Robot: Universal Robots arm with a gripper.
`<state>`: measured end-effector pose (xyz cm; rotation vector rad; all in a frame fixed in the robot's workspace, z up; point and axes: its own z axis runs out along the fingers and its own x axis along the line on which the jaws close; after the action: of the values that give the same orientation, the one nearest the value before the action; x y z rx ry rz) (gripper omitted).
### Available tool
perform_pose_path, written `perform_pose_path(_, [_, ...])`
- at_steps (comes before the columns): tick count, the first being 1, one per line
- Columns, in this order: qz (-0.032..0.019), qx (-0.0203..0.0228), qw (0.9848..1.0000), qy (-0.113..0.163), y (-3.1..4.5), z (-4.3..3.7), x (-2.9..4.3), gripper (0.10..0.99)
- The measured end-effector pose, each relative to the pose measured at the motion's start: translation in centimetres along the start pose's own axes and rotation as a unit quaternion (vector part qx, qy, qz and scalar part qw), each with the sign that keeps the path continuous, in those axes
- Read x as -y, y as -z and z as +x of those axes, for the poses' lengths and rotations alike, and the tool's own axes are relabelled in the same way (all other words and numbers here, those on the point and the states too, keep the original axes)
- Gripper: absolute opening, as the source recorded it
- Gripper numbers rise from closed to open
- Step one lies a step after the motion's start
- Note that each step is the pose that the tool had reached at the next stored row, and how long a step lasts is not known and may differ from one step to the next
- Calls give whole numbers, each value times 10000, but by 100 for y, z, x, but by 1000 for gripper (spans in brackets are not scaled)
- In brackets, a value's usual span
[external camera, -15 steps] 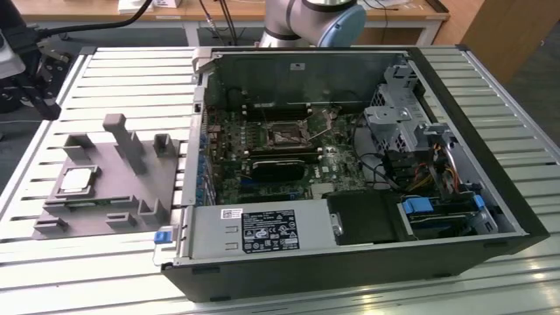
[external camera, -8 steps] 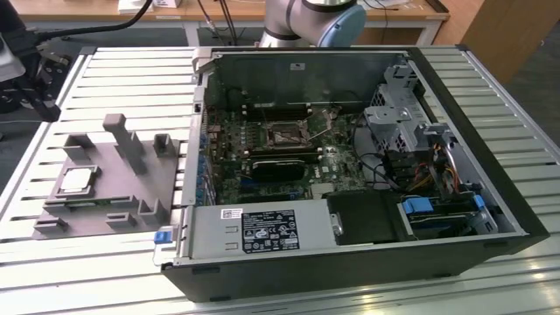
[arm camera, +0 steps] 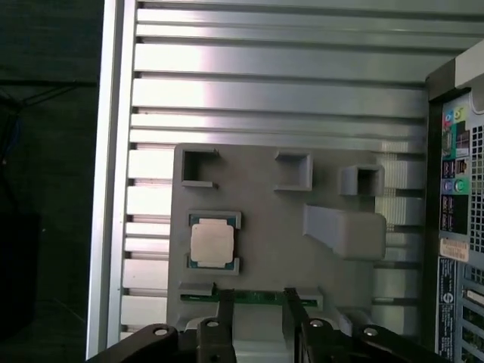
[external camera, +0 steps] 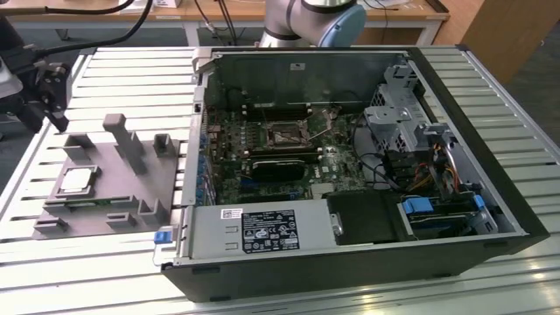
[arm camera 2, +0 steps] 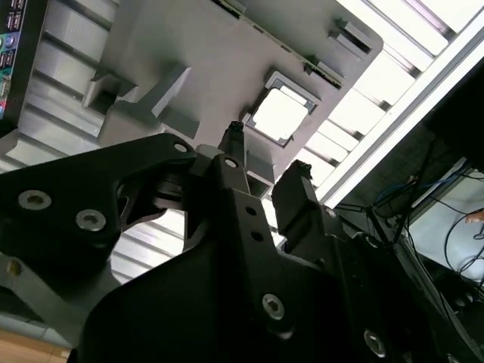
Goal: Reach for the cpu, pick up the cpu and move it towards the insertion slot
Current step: 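Reach for the cpu, then pick up the cpu and move it towards the insertion slot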
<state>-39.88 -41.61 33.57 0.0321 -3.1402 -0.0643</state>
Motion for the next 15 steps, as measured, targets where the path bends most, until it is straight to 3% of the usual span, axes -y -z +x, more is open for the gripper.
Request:
perform_pose_path(5, [-5, -1, 10000, 3, -87, 53, 62, 584])
perform_pose_path(8, [-5, -5, 10000, 3, -141, 64, 78, 639])
perform_pose_path(9, [-6, -5, 10000, 4, -159, 66, 80, 706])
perform_pose_path(15, [-7, -5, 10000, 4, -269, 80, 88, 706])
